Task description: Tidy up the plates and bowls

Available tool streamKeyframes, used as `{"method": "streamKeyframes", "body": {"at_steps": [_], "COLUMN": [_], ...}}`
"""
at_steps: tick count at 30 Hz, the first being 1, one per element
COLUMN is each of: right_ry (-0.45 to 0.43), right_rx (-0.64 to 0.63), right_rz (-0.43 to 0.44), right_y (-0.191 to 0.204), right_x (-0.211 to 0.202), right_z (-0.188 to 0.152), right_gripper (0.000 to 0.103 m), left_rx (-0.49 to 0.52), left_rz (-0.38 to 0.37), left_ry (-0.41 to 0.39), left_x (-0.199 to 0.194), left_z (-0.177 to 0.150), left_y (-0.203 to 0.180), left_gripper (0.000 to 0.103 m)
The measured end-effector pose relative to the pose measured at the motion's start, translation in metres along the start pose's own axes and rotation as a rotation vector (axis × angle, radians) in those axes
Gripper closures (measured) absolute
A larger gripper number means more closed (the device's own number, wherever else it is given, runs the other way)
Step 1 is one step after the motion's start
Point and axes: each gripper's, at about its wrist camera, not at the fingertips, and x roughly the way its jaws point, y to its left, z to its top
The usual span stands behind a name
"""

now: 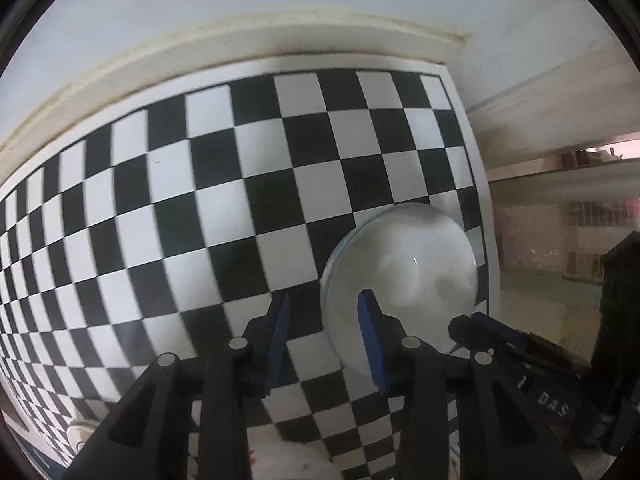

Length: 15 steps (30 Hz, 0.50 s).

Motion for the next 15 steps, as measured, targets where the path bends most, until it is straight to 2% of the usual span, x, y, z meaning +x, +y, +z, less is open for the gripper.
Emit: {"method": "streamKeyframes", "body": {"at_steps": [3,10,14,15], "right_ry": [0.011,0.045,0.056,0.055], "right_rx": [0.015,0.006,0.004,0.003], "right_rz": [0.014,-0.014,-0.02,-0.02], "right_y": [-0.001,0.007,0.007,0.007], "right_x": [0.007,0.027,0.037,0.039], "right_z": [0.007,0.02,0.026,0.027], "right_gripper": [0.062,0.062,0.062,0.062], "left_rx": [-0.004,-0.021,-0.009,-0.008], "left_rz": [0.021,0.004,-0.01,-0.019], "left_ry": [0.025,0.068,0.047,0.041], "left_x": [0.016,0.04,0.043,0.043], "left_z": [0.006,0.008,0.005,0.004], "left_y": [0.0,0.005,0.005,0.004], "left_gripper": [0.07,0.07,0.071,0.074]}}
